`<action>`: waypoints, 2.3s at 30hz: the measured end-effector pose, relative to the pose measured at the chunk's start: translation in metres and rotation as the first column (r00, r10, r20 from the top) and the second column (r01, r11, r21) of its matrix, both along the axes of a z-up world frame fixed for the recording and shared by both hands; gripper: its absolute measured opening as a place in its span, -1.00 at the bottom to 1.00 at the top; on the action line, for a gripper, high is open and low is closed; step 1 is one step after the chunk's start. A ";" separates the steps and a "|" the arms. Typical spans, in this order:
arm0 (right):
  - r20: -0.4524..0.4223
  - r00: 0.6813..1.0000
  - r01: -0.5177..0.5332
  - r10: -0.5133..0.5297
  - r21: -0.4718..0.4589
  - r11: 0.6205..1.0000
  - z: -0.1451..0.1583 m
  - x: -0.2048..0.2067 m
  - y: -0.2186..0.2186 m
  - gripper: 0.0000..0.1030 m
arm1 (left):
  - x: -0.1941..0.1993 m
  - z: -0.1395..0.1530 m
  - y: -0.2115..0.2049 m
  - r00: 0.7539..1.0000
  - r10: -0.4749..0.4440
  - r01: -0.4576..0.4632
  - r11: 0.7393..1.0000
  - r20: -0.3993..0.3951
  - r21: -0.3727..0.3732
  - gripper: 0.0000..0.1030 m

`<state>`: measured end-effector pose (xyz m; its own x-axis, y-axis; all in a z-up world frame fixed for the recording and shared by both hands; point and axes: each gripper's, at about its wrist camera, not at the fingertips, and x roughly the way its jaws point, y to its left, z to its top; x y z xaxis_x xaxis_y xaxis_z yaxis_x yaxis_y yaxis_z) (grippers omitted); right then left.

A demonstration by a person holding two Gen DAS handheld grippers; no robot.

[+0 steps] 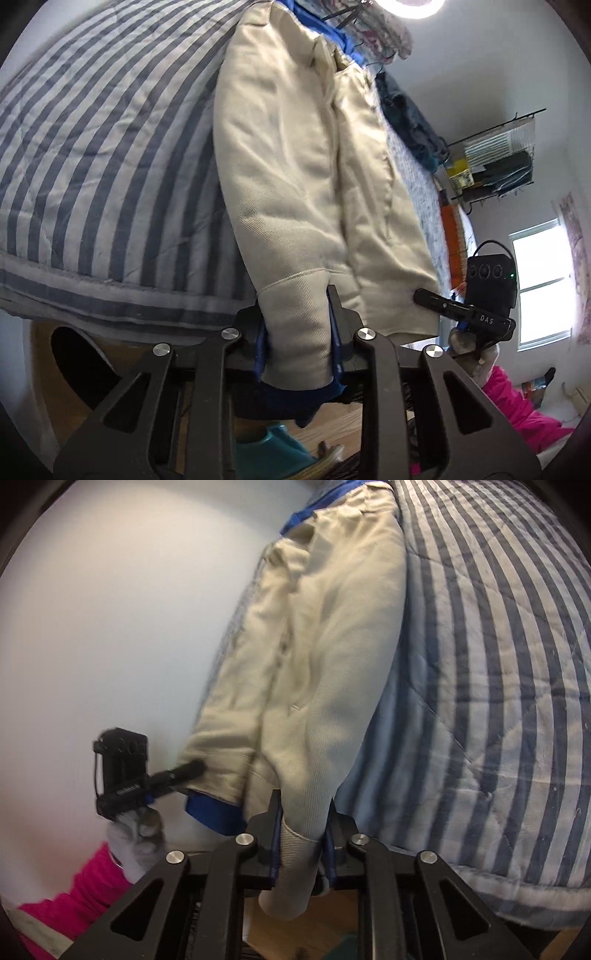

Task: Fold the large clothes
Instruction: 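Grasp the jacket hem with both tools and lift it, then fold the held hem up toward the blue collar with both tools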

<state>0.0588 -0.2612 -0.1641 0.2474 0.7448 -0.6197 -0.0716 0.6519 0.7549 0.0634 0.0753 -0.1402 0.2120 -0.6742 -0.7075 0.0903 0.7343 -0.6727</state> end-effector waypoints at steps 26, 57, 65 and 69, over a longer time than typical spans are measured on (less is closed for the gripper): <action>-0.084 0.976 0.209 -0.200 0.119 0.971 0.032 0.110 -0.025 -0.72 | 0.120 0.040 -0.020 0.987 0.162 -0.163 0.978 -0.017 -0.130 -0.71; -0.269 0.943 0.272 -0.194 0.295 0.916 -0.015 0.194 -0.084 0.17 | 0.235 0.011 0.008 0.961 0.230 -0.261 0.936 -0.153 -0.238 -0.02; 0.074 0.991 0.113 -0.110 -0.044 0.993 0.035 0.181 -0.079 0.15 | 0.228 0.029 0.005 0.992 0.048 -0.047 0.999 0.120 -0.008 -0.02; 0.113 0.993 0.046 -0.030 -0.142 0.989 0.025 0.182 -0.055 0.07 | 0.221 0.009 -0.014 0.988 -0.076 0.061 0.992 0.135 0.113 -0.02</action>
<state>0.2406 -0.3161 -0.1390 0.3467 0.6380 -0.6876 -0.1218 0.7575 0.6414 0.2841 0.0615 -0.1312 0.2693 -0.6115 -0.7440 0.2303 0.7910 -0.5668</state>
